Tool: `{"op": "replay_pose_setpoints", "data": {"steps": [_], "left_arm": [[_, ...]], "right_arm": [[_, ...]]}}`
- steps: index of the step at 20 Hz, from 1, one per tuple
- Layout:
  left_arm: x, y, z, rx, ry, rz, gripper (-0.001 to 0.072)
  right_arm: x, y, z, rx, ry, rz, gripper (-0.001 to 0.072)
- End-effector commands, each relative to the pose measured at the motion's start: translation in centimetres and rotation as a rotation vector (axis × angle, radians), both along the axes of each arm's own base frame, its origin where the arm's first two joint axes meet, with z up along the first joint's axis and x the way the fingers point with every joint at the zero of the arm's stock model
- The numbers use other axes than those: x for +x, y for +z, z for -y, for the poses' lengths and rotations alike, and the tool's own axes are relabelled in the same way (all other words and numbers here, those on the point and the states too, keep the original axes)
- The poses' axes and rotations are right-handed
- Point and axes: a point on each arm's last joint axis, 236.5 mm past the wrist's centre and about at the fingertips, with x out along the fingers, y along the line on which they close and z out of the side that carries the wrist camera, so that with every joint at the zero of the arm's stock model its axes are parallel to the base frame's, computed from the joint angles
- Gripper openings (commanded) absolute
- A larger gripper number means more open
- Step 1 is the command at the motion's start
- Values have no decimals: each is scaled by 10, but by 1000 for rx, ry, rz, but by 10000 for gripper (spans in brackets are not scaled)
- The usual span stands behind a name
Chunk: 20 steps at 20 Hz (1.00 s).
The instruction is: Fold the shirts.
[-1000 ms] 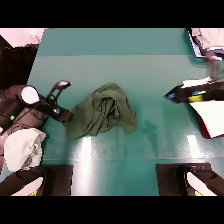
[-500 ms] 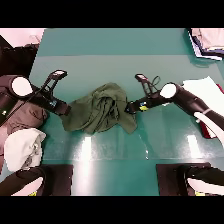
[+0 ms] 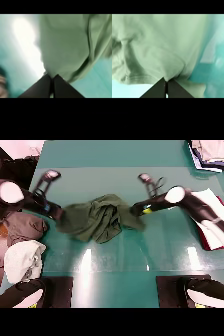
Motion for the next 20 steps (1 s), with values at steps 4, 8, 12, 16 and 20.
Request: {"op": "replay_pose_setpoints", "data": {"steps": [4,8,12,16,20], "left_arm": [[4,182,-18,-30,39,407,25],[-30,276,-25,-91,41,613,25],[-74,370,-29,-194,40,862,24],[-106,398,17,-385,-121,898,24],[-70,328,44,-400,-154,674,24]], "right_arm": [[-1,221,116,31,-241,458,16],[-52,348,146,52,-318,766,16],[-109,433,169,26,-393,1005,16],[-129,474,183,-27,-438,1086,15],[-93,463,176,-41,-368,983,15]]}}
